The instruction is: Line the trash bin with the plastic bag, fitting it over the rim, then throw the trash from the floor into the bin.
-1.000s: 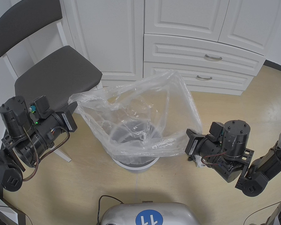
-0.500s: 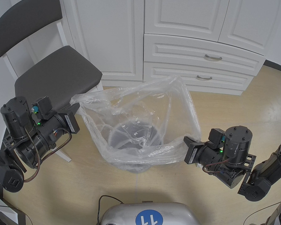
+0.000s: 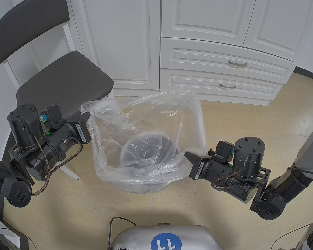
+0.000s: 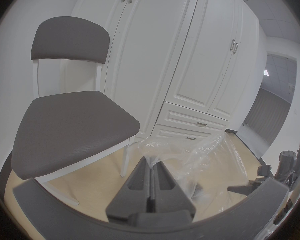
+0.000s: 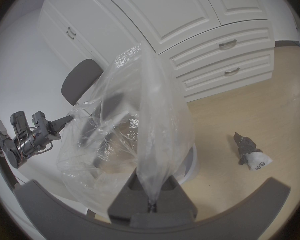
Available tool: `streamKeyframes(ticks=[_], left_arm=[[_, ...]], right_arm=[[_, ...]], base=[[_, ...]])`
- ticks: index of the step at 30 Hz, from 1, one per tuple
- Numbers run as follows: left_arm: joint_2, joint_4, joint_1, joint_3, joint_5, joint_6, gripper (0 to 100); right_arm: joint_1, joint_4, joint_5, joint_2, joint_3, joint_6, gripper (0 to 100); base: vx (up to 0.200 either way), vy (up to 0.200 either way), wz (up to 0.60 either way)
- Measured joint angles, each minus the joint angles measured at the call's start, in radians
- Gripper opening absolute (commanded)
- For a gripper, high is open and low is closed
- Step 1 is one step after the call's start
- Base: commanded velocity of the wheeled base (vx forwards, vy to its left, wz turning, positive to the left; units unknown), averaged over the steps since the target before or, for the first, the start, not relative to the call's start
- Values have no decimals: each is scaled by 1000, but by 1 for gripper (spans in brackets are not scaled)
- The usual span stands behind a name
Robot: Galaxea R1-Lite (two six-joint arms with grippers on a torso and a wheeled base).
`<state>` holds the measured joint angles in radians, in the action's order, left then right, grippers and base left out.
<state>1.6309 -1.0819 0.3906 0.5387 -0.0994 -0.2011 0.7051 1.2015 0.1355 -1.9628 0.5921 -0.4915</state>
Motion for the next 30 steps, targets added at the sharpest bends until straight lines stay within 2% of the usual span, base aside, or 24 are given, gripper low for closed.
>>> streamKeyframes(ticks=[6, 13, 21, 30], left_arm=[[51, -23, -4, 32, -1, -4, 0], [122, -182, -15, 53, -10, -4, 0], [158, -217, -29, 46, -26, 3, 0], [186, -226, 20, 33, -25, -5, 0]], right_arm=[[-15, 155, -5, -63, 26, -24, 0], [-23, 343, -6, -178, 37, -35, 0], [-2, 351, -9, -258, 37, -71, 0], [-11, 344, -15, -261, 12, -68, 0]], base=[[0, 0, 0], [0, 0, 0], [0, 0, 0], [0, 0, 0]])
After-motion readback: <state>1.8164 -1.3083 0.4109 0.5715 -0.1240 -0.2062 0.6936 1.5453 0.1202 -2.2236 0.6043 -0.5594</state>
